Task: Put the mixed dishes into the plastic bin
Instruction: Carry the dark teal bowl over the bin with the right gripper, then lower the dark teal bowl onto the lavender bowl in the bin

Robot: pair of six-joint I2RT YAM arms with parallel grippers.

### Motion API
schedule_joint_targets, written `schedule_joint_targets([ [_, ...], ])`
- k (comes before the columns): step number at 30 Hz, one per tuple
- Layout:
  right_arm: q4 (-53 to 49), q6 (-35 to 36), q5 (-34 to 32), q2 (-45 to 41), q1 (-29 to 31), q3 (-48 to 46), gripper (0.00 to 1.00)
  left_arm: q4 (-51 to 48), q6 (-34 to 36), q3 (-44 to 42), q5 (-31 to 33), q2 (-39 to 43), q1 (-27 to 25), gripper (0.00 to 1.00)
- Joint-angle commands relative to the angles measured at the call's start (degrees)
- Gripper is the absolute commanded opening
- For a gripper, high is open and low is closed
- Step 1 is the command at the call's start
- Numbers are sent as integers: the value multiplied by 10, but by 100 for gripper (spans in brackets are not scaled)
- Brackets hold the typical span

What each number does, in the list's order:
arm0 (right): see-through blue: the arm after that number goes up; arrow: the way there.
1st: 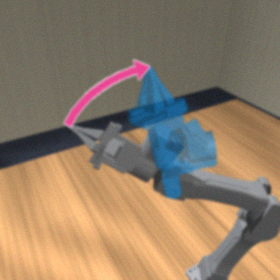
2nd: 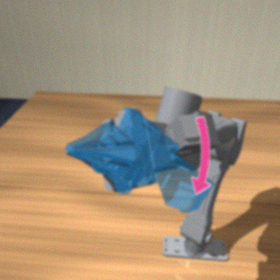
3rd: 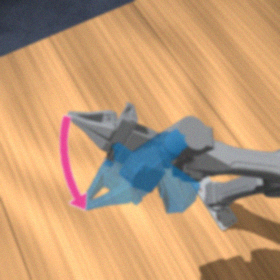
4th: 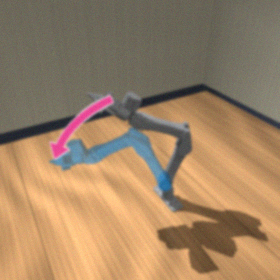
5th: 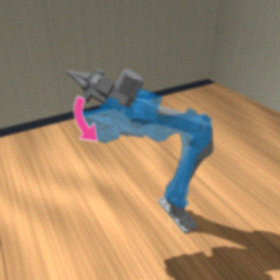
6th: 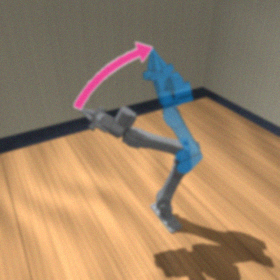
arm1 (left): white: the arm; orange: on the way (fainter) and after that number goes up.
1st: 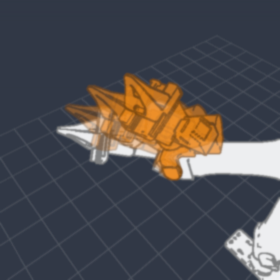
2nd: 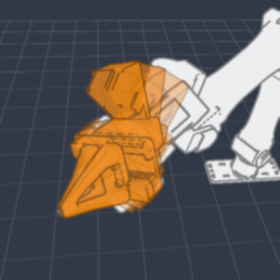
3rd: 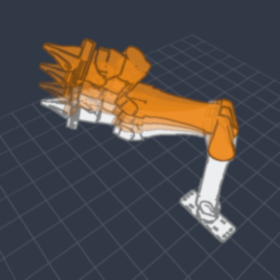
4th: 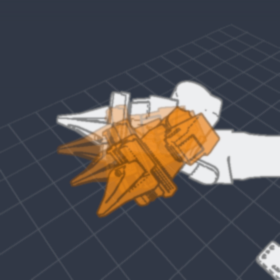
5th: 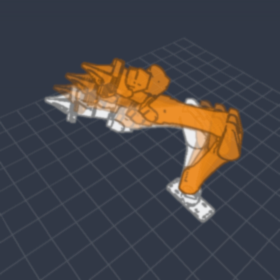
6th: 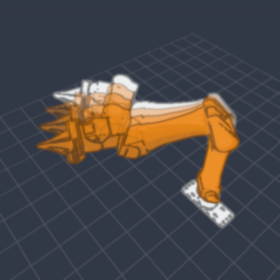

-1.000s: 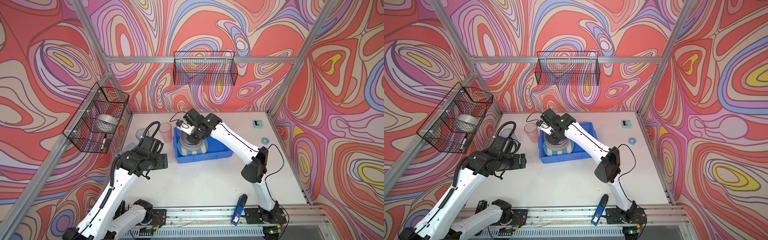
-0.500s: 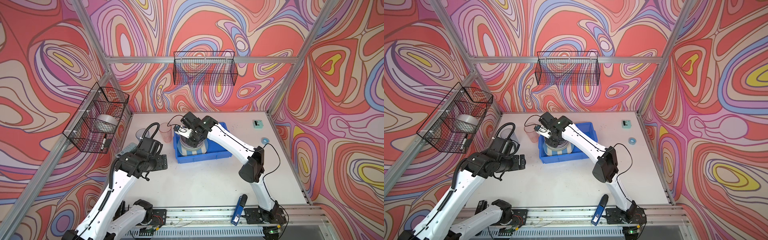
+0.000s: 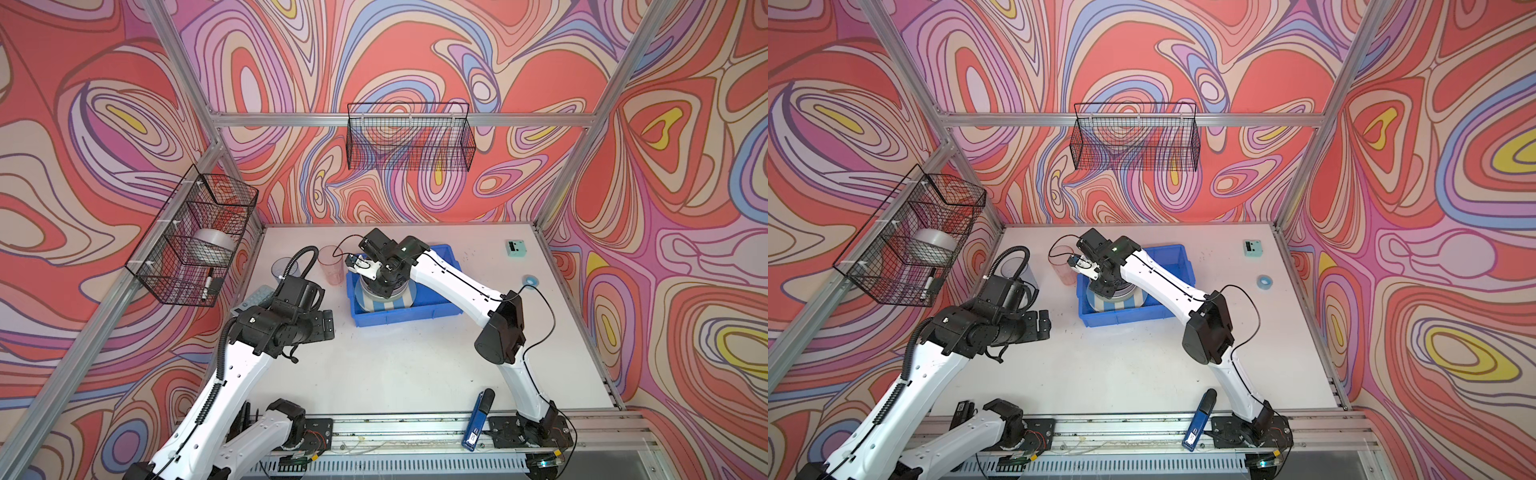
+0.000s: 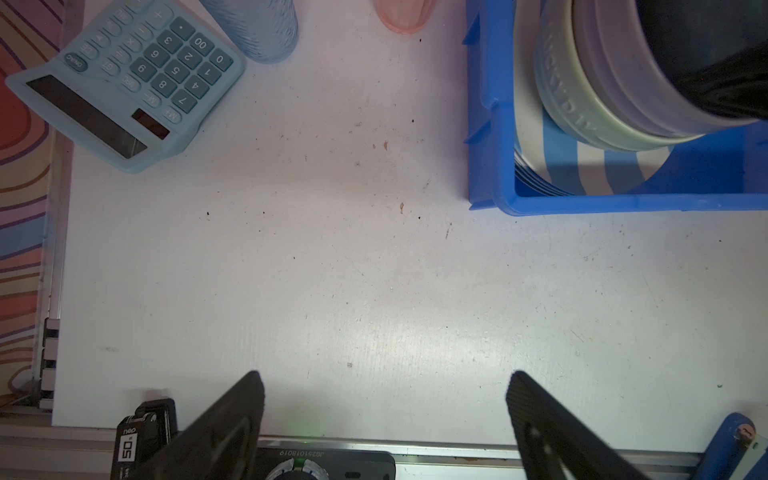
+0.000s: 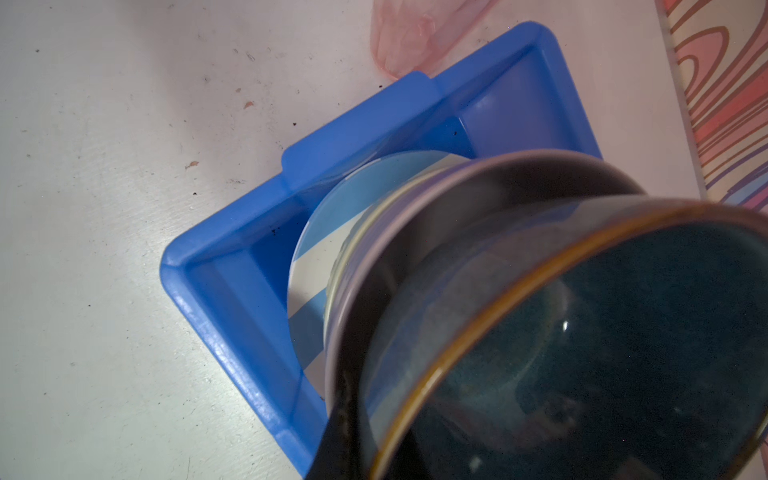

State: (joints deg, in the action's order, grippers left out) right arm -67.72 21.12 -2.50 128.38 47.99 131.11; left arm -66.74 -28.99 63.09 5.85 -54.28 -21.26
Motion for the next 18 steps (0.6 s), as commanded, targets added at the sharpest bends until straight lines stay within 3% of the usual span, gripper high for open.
schedule_joint_targets([
  [1,39,0,-7,-1,0,3,0,-24,-6,-1,3,13,5,95],
  [4,41,-5,-9,0,1,4,0,-24,-6,-1,3,12,4,95],
  [18,44,-10,-23,-10,1,3,21,-23,-7,1,0,6,4,95],
])
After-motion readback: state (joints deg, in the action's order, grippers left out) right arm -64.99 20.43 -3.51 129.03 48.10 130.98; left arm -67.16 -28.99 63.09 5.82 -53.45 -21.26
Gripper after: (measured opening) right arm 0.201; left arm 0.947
